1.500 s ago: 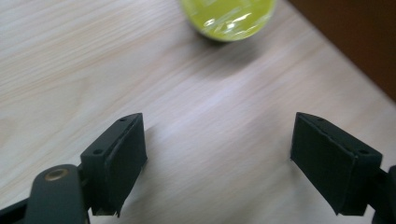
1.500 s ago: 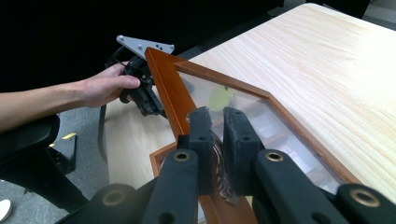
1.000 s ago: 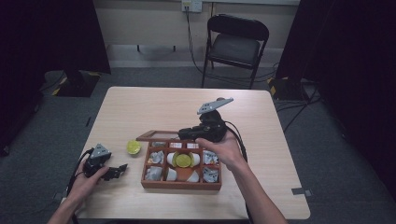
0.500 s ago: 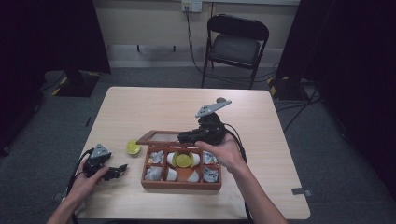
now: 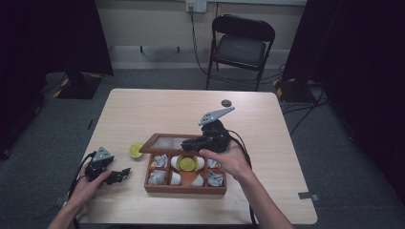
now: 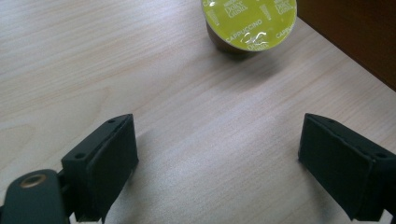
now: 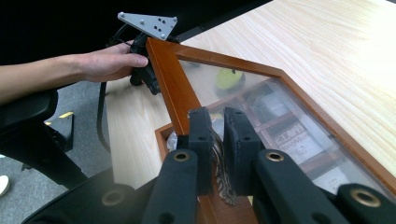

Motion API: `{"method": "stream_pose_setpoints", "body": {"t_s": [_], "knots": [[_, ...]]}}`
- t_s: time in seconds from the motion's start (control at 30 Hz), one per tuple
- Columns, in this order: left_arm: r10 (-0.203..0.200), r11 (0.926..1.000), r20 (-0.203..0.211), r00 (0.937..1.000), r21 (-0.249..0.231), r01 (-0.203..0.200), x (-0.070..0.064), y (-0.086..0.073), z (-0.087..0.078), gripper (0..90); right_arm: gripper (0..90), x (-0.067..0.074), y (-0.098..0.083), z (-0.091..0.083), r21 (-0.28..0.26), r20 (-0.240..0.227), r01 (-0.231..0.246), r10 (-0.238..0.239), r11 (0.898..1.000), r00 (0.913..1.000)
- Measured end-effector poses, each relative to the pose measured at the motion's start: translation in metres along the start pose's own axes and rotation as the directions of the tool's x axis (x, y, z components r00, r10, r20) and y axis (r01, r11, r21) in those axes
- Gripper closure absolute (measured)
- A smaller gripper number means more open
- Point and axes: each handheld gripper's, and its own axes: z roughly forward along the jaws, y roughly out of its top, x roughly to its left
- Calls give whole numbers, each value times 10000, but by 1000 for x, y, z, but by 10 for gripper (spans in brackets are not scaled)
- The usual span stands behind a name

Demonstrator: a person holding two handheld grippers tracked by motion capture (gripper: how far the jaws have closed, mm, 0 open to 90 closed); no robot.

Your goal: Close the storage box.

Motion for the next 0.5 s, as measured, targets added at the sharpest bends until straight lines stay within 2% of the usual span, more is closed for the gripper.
{"method": "stream_pose_setpoints", "body": {"t_s": [0.33, 0.5], "knots": [[-44, 10000, -68, 10000, -16, 44, -1, 0, 1, 102, 817, 5, -3, 3, 396, 59, 148, -151, 9991, 9999], [-48, 10000, -68, 10000, -23, 48, -1, 0, 1, 102, 817, 7, -12, 7, 458, -123, 190, -185, 9988, 9998]]}}
